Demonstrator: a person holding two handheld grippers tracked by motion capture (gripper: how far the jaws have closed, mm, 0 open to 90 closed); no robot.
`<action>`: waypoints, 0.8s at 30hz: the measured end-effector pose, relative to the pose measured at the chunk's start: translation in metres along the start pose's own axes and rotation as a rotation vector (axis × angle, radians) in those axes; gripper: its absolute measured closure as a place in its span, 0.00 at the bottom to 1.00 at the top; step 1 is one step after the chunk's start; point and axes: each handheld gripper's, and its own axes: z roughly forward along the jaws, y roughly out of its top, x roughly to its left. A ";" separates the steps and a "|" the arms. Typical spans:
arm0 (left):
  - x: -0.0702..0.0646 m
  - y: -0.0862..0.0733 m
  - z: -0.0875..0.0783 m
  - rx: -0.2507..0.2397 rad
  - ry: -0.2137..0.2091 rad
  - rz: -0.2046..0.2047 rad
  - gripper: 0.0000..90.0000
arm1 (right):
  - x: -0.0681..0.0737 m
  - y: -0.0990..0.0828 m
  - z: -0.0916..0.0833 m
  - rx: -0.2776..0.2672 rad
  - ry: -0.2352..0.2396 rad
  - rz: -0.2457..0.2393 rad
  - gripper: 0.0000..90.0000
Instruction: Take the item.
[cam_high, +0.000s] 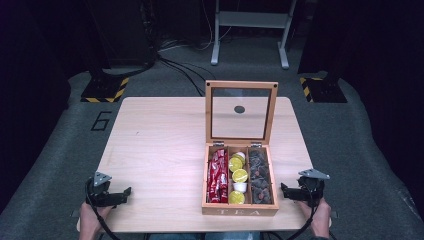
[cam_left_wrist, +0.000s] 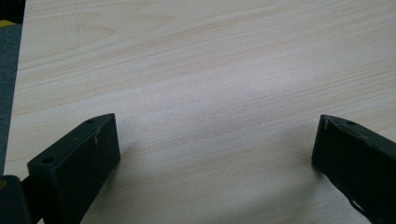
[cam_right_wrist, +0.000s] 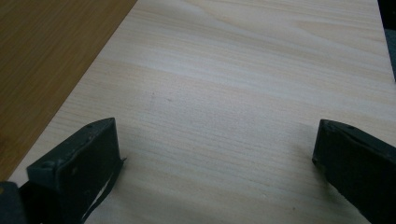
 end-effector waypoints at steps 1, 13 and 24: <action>0.000 0.000 0.000 0.000 0.000 0.000 0.01 | 0.000 0.000 0.000 0.000 0.000 0.000 0.00; 0.001 0.000 0.000 0.003 0.016 -0.009 0.00 | -0.003 0.002 0.002 0.000 0.024 -0.018 0.00; -0.003 0.000 -0.003 -0.001 0.006 -0.019 0.05 | -0.004 0.002 0.002 -0.006 0.038 -0.022 0.00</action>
